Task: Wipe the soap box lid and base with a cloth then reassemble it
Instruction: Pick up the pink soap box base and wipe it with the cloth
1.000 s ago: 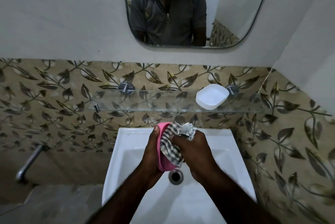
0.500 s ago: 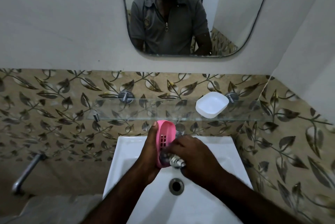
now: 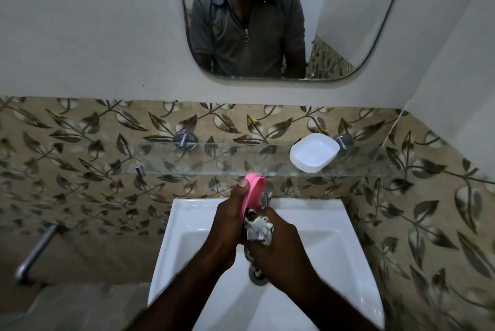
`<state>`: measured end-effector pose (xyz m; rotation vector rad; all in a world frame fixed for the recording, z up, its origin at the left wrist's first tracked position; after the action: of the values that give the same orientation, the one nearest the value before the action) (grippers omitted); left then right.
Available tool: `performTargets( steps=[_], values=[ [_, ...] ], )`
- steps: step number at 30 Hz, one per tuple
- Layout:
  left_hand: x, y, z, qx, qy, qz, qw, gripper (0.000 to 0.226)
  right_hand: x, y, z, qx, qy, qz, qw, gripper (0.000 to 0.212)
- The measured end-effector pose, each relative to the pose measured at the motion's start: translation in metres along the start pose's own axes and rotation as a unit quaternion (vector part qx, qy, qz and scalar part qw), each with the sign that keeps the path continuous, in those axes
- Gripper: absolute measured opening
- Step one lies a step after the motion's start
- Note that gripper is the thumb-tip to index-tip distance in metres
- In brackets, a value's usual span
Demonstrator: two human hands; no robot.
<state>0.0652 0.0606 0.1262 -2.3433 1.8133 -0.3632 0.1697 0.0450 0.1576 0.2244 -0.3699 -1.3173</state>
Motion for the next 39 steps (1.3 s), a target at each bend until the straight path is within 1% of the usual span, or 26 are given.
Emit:
performTargets(
  steps=[1, 3, 6, 9, 11, 12, 14, 15, 17, 18, 20, 22, 23, 25, 27, 29, 32, 34, 36, 38, 39],
  values=[
    [0.000, -0.001, -0.003, 0.006, -0.010, 0.001, 1.000, 0.058, -0.001, -0.001, 0.000, -0.066, -0.030, 0.024, 0.997, 0.010],
    [0.001, -0.002, -0.006, 0.025, -0.031, -0.004, 0.999, 0.060, -0.003, -0.002, 0.003, -0.159, -0.059, 0.063, 0.983, 0.005],
    [0.000, -0.002, -0.005, 0.038, -0.057, -0.008, 0.998, 0.063, -0.003, -0.001, 0.006, -0.224, -0.088, 0.111, 0.964, 0.003],
    [0.000, -0.002, -0.004, 0.034, -0.083, 0.003, 0.996, 0.055, -0.007, -0.002, -0.004, -0.269, -0.140, 0.145, 0.942, 0.022],
    [-0.001, -0.002, -0.008, 0.006, -0.114, 0.012, 0.993, 0.044, -0.014, 0.000, -0.012, -0.331, -0.175, 0.143, 0.916, 0.029],
    [-0.001, -0.003, -0.010, -0.017, -0.134, 0.019, 0.991, 0.045, -0.019, 0.002, -0.014, -0.377, -0.186, 0.134, 0.898, 0.032],
    [-0.002, -0.003, -0.012, -0.075, -0.161, 0.037, 0.983, 0.060, -0.029, 0.016, -0.012, -0.458, -0.174, 0.086, 0.867, 0.036],
    [-0.002, -0.002, -0.012, -0.097, -0.167, 0.040, 0.980, 0.065, -0.033, 0.026, -0.010, -0.476, -0.148, 0.048, 0.866, 0.033],
    [-0.003, 0.004, -0.013, -0.139, -0.169, 0.036, 0.975, 0.075, -0.033, 0.049, -0.001, -0.448, -0.077, -0.015, 0.891, 0.023],
    [-0.005, 0.008, -0.014, -0.169, -0.168, 0.031, 0.971, 0.081, -0.031, 0.055, 0.005, -0.414, -0.045, -0.028, 0.909, 0.020],
    [-0.010, 0.016, -0.018, -0.254, -0.173, 0.017, 0.952, 0.094, -0.027, 0.059, 0.013, -0.338, 0.000, -0.040, 0.940, 0.020],
    [-0.011, 0.020, -0.027, -0.330, -0.188, 0.012, 0.925, 0.100, -0.026, 0.058, 0.013, -0.275, 0.014, -0.058, 0.959, 0.026],
    [-0.011, 0.020, -0.032, -0.350, -0.195, 0.019, 0.916, 0.101, -0.026, 0.058, 0.011, -0.260, 0.011, -0.066, 0.963, 0.029],
    [-0.011, 0.018, -0.038, -0.359, -0.211, 0.047, 0.908, 0.093, -0.027, 0.059, 0.008, -0.254, 0.007, -0.070, 0.965, 0.032],
    [-0.012, 0.021, -0.044, -0.338, -0.217, 0.066, 0.913, 0.074, -0.029, 0.063, 0.006, -0.262, 0.005, -0.067, 0.963, 0.033],
    [-0.012, 0.027, -0.048, -0.294, -0.217, 0.068, 0.928, 0.056, -0.032, 0.066, 0.002, -0.275, 0.000, -0.067, 0.959, 0.028],
    [-0.009, 0.030, -0.049, -0.162, -0.175, 0.074, 0.968, 0.046, -0.037, 0.063, -0.007, -0.302, -0.030, -0.059, 0.951, 0.025],
    [-0.004, 0.022, -0.043, -0.066, -0.125, 0.110, 0.984, 0.047, -0.038, 0.061, -0.009, -0.314, -0.036, -0.063, 0.947, 0.025],
    [0.002, 0.012, -0.029, 0.027, -0.047, 0.159, 0.986, 0.054, -0.038, 0.060, -0.009, -0.316, -0.035, -0.072, 0.945, 0.027],
    [0.015, -0.002, -0.013, 0.123, 0.036, 0.221, 0.967, 0.062, -0.039, 0.060, -0.006, -0.300, -0.031, -0.074, 0.950, 0.024],
    [0.021, -0.006, -0.006, 0.150, 0.060, 0.246, 0.956, 0.066, -0.039, 0.060, -0.005, -0.280, -0.028, -0.074, 0.957, 0.023]
  ],
)
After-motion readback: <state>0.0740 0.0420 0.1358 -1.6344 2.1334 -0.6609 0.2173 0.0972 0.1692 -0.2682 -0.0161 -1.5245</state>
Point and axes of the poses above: each hand's wrist, its own x-axis away from the middle knuckle, its own y-axis out of the back of the hand, z = x × y, the point moved 8 cm from there along -x, towards the middle knuckle, and after that the axes turned 12 degrees about -y, right-handed, at the moved point
